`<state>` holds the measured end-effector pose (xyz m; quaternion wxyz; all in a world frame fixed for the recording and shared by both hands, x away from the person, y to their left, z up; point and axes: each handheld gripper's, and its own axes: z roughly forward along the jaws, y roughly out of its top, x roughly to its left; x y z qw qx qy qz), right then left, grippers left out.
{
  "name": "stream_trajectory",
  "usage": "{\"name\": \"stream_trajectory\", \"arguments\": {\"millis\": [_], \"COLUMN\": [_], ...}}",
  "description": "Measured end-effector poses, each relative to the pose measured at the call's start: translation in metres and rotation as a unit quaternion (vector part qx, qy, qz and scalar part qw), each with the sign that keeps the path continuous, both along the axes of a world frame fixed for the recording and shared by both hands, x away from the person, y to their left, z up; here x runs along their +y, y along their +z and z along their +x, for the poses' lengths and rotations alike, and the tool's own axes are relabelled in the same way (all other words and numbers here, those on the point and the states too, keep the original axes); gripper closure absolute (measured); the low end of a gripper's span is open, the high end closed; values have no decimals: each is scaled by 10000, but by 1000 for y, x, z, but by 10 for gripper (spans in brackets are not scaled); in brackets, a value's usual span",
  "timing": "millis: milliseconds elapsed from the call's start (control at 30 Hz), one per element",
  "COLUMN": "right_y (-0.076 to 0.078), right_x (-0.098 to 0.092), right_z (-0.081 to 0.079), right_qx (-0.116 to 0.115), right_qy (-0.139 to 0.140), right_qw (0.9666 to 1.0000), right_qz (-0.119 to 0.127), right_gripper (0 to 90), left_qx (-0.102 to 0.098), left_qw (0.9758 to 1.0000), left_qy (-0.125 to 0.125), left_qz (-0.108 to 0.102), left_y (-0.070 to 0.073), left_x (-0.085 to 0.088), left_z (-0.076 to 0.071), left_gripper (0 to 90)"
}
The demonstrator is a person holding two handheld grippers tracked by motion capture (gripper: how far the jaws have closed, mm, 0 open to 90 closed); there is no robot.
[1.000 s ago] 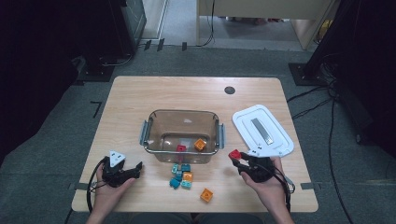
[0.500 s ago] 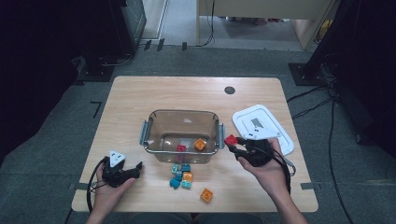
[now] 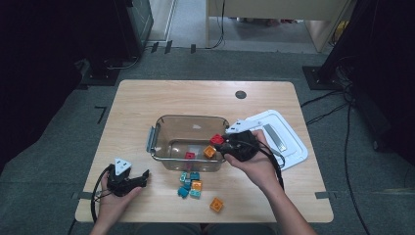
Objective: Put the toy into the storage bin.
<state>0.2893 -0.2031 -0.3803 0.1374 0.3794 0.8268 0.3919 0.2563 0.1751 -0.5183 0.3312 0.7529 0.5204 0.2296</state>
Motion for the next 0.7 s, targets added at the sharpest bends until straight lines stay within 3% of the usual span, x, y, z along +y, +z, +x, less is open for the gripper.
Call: {"name": "stream_trajectory", "arguments": {"millis": [233, 333, 700], "right_y": [-7, -9, -4], "right_x": [18, 21, 13], "right_z": [12, 15, 9], "right_qx": [134, 218, 163], "right_qy": [81, 29, 71], "right_qw": [9998, 9996, 9998], "right_qz": [-160, -149, -136], "right_gripper": [598, 543, 396], "left_qx": [-6, -7, -2], "left_qw": [10000, 10000, 10000], "left_qy": [2, 1, -1], "left_qz": [-3, -2, -2], "left_y": [0, 0, 0], "left_x": [0, 0, 0], "left_z": [0, 0, 0], "left_gripper": [186, 186, 185]}}
